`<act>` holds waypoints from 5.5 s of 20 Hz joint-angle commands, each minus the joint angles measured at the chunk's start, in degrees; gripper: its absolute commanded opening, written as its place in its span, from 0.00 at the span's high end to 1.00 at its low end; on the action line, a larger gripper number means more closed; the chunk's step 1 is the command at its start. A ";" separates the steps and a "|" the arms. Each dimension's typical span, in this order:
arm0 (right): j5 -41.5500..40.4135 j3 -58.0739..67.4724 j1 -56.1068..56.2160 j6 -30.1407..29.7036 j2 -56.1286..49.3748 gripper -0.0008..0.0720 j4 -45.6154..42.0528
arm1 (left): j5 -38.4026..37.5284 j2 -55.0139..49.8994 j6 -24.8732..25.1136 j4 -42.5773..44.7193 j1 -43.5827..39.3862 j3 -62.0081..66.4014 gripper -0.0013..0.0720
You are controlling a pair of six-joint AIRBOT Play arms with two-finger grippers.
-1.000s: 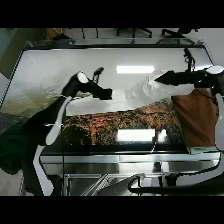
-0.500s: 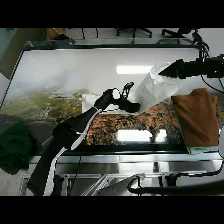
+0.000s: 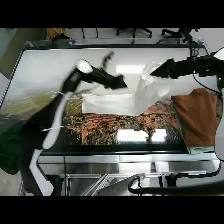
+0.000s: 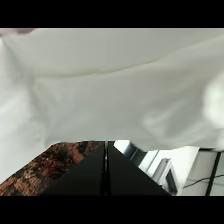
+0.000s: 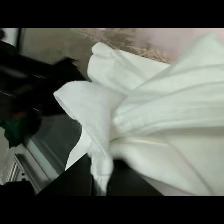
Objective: Fold the shirts.
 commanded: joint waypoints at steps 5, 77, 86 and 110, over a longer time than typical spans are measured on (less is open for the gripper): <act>-30.69 -0.02 29.77 0.02 -9.14 0.96 0.00 | -9.75 23.37 1.84 -8.68 28.30 -0.11 0.95; 13.07 -22.67 -43.56 28.48 33.66 0.45 -46.66 | -15.52 36.00 12.35 -8.74 33.07 -21.03 0.95; 2.58 -26.84 -33.64 24.13 39.89 0.96 -21.73 | -15.23 39.87 14.62 -8.20 30.88 -26.03 0.95; -14.78 -58.71 -4.37 14.97 53.46 0.96 -21.57 | -5.66 66.01 19.67 -8.33 24.33 -72.98 0.95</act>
